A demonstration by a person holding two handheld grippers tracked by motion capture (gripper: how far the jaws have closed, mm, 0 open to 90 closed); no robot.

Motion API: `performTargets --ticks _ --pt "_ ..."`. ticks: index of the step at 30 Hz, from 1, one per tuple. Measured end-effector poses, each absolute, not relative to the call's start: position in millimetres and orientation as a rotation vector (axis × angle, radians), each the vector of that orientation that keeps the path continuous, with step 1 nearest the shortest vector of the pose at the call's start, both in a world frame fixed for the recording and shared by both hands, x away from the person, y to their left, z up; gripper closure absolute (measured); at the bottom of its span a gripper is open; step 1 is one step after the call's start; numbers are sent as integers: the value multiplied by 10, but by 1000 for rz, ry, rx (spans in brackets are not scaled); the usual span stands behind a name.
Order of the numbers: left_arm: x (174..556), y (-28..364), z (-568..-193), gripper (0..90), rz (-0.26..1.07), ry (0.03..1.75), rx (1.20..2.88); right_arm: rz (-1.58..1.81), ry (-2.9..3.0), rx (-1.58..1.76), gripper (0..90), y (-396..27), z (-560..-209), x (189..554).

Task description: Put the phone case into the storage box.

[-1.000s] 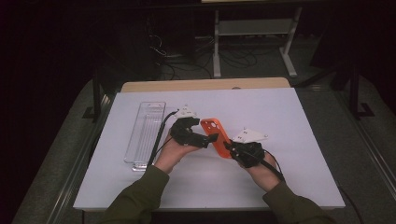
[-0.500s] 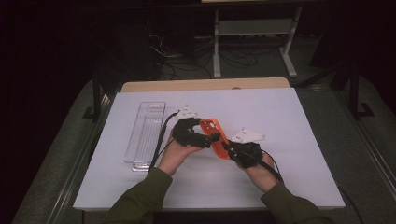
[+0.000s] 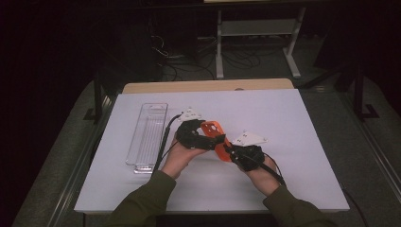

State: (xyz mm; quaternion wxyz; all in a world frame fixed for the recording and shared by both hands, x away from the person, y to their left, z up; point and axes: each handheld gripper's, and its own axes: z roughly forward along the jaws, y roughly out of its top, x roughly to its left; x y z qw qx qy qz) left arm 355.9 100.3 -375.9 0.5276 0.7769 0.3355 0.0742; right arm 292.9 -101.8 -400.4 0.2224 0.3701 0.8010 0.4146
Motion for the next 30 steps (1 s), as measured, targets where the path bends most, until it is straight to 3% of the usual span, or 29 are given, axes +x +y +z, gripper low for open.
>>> performTargets --ticks 20,30 --pt "3557 1005 -3758 3 142 861 1793 1117 2231 1002 808 -930 -4057 2891" --pt "3531 1050 -3722 123 168 853 1769 1110 2233 979 806 -930 -4065 2887"
